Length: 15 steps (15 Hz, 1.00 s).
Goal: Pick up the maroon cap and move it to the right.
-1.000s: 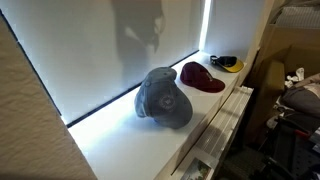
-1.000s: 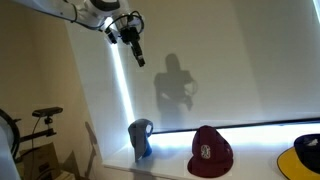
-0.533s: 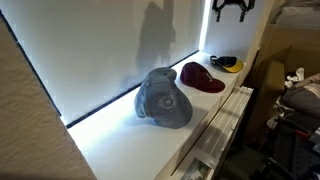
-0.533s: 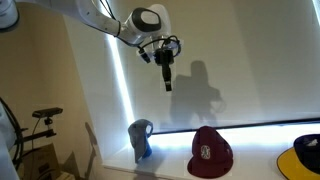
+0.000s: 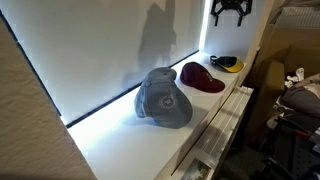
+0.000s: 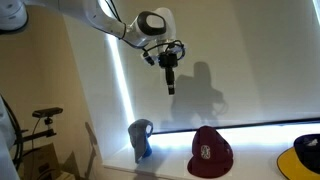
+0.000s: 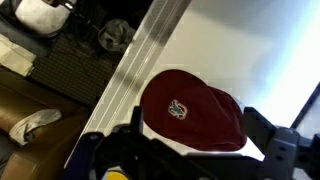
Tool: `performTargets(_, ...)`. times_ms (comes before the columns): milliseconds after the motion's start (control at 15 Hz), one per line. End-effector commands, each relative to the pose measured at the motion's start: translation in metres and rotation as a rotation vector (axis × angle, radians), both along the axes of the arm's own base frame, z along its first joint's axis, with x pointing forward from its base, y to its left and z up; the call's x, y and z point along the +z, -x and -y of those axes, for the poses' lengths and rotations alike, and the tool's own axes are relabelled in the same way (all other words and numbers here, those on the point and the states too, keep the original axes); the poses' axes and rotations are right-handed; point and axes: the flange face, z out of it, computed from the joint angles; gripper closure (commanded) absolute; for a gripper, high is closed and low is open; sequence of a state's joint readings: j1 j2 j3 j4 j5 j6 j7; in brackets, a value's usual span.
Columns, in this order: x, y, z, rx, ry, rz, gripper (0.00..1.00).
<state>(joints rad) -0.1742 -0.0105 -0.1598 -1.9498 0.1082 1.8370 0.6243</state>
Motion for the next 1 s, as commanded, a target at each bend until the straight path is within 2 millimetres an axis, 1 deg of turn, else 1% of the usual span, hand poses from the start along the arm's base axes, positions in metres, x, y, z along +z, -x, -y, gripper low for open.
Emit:
performTargets(0, -0.021, -0.048, -0.008, -0.142, 0.010, 0.148, 0.00)
performTargets(133, -0.048, -0.080, -0.011, -0.215, 0.055, 0.198, 0.00)
performTargets(200, -0.065, -0.084, 0.001, -0.254, 0.079, 0.207, 0.00)
performTargets(267, -0.079, -0.093, 0.004, -0.287, 0.096, 0.212, 0.00)
performTargets(333, -0.097, -0.101, 0.011, -0.323, 0.107, 0.197, 0.00)
performTargets(400, -0.109, -0.105, 0.017, -0.357, 0.120, 0.180, 0.00)
performTargets(533, -0.135, -0.111, 0.034, -0.429, 0.164, 0.082, 0.00)
performTargets(600, -0.141, -0.107, 0.040, -0.428, 0.160, 0.010, 0.00)
performTargets(667, -0.137, -0.100, 0.029, -0.400, 0.142, 0.085, 0.00)
performTargets(733, -0.145, -0.102, 0.035, -0.411, 0.148, 0.047, 0.00)
performTargets(800, -0.148, -0.104, 0.039, -0.417, 0.151, 0.031, 0.00)
performTargets(867, -0.148, -0.105, 0.040, -0.419, 0.152, 0.028, 0.00)
performTargets(933, -0.145, -0.102, 0.040, -0.415, 0.138, 0.047, 0.00)
